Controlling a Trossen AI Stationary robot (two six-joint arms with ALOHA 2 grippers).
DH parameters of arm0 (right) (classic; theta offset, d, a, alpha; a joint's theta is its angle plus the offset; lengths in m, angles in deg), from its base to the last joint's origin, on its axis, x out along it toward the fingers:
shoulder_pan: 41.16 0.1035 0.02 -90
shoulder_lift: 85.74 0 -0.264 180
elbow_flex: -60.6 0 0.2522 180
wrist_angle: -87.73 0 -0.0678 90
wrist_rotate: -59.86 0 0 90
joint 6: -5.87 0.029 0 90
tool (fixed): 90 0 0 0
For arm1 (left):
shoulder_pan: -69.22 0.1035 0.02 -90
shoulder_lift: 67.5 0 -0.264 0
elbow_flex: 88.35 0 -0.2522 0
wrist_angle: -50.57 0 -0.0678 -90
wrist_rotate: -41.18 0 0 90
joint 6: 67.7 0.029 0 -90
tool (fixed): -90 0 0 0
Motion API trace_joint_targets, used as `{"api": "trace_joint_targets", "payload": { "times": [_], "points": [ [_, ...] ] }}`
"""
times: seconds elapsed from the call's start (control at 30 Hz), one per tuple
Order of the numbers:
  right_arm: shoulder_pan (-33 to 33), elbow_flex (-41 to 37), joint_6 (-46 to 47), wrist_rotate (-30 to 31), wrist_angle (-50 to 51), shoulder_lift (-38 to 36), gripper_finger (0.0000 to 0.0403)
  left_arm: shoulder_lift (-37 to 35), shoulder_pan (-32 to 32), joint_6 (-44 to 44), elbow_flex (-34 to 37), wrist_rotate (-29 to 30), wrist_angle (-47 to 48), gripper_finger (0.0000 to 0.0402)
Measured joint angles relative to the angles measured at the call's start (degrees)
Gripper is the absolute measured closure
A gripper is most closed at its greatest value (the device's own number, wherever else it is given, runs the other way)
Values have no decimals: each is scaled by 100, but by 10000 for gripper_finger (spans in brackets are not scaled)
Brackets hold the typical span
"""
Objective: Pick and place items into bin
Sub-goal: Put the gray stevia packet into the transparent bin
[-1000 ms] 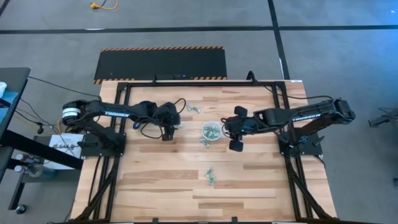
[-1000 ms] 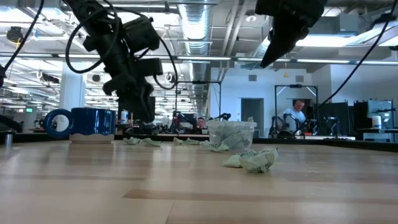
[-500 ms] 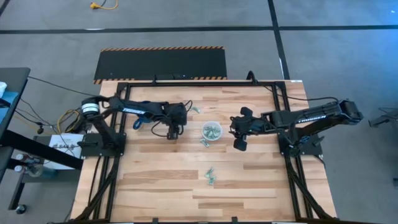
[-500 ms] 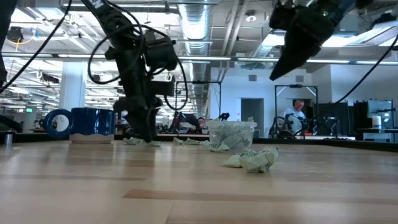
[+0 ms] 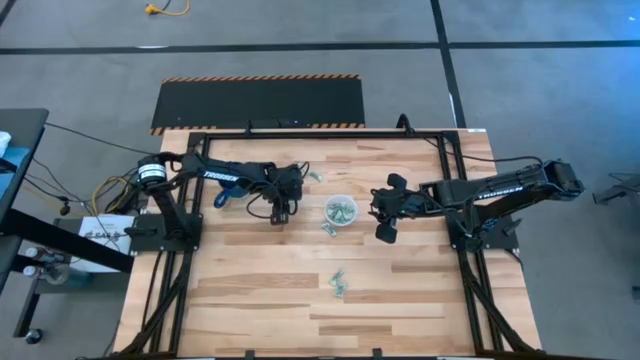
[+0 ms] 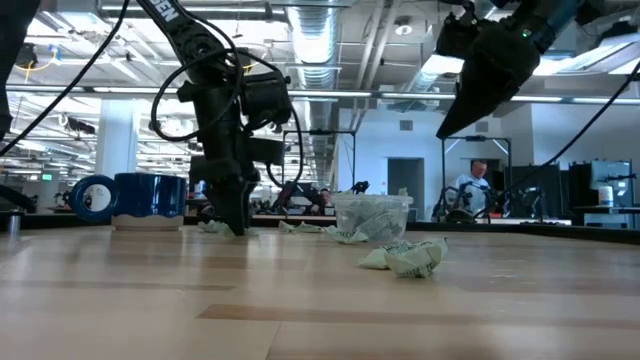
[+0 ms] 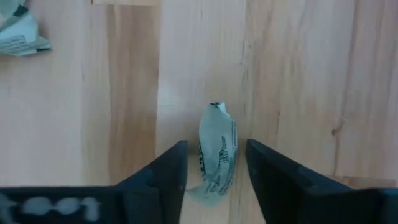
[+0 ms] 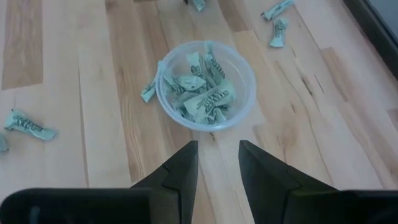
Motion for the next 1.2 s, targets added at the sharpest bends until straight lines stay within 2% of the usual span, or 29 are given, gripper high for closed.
{"api": "trace_joint_targets", "payload": {
  "times": [0.27, 0.37, 0.6, 0.8, 0.97, 1.2],
  "points": [
    [0, -20, 46, 2, -85, 0, 294, 4, 10, -84, 3, -85, -14, 363],
    [0, -20, 46, 2, -124, 0, 294, 21, 14, -259, -88, -90, 111, 394],
    [0, -20, 46, 1, -155, 0, 294, -20, -91, -448, -726, -442, 425, 398],
    [0, -20, 46, 2, -87, 2, 294, -88, -411, -459, -1417, -1053, 132, 398],
    [0, -20, 55, 1, -50, 2, 294, -101, -691, -486, -1667, -1569, -879, 400],
    [1, -20, 304, 0, -64, 3, 294, 113, -708, -933, -1669, -1468, -1912, 400]
  ]
}}
